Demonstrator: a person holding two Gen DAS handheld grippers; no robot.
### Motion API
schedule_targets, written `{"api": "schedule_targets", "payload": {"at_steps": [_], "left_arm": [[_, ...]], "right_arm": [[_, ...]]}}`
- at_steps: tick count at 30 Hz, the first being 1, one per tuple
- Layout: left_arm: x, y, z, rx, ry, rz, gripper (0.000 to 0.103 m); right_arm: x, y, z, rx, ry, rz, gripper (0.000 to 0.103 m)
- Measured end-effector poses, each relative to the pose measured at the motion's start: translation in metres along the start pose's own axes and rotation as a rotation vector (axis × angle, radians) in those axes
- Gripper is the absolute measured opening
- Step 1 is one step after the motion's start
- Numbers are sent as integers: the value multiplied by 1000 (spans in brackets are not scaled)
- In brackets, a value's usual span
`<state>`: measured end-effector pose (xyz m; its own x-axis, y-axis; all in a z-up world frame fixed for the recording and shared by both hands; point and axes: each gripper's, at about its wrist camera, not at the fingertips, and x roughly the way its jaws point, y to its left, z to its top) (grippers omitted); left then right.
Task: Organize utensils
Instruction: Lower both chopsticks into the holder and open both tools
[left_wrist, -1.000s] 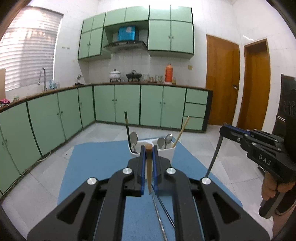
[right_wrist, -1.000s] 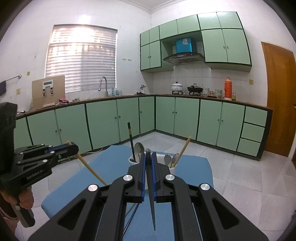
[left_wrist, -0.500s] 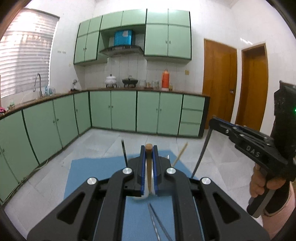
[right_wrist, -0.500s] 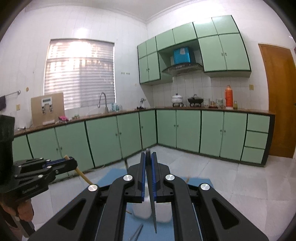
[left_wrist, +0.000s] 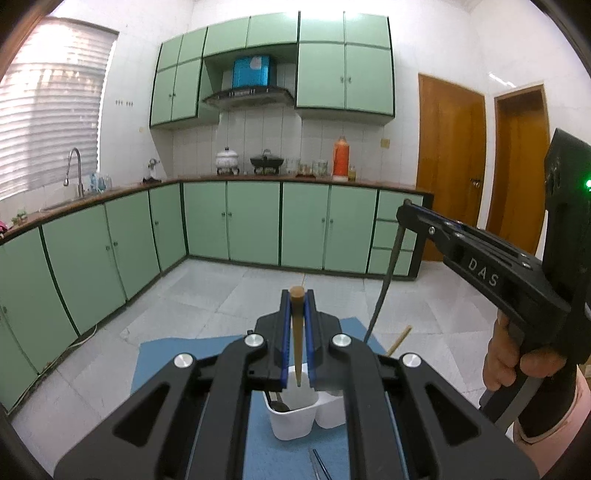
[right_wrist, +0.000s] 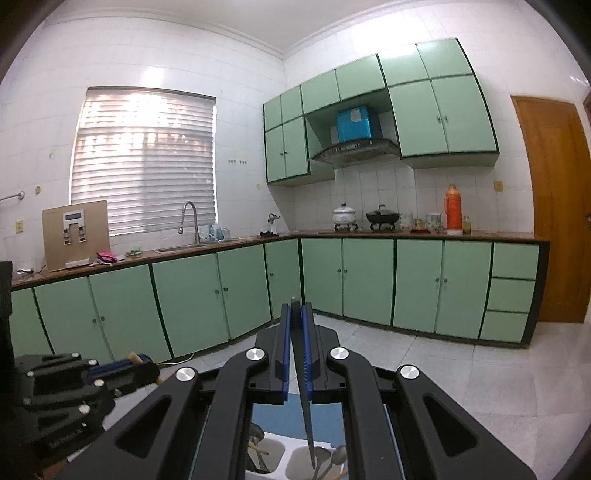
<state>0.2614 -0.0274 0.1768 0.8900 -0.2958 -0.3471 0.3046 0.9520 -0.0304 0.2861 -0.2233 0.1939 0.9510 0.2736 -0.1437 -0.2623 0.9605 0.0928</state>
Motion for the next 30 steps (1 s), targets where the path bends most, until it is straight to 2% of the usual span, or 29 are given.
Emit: {"api": "schedule_targets", "payload": {"at_steps": [6,14,23,30], "left_arm": [[33,6,-15,2,58,1,6],[59,7,-34,-1,127,-7,6],[77,10,-56,-26,177,-13,6],[79,7,-58,-22,168,-3,7]], "right_arm": [[31,-14,-37,41,43,-11,6],[45,-18,-71,69,97,2,6],[52,-17,-91,66,147,-6,6],[52,-17,-100,66,168,-12,6]]}}
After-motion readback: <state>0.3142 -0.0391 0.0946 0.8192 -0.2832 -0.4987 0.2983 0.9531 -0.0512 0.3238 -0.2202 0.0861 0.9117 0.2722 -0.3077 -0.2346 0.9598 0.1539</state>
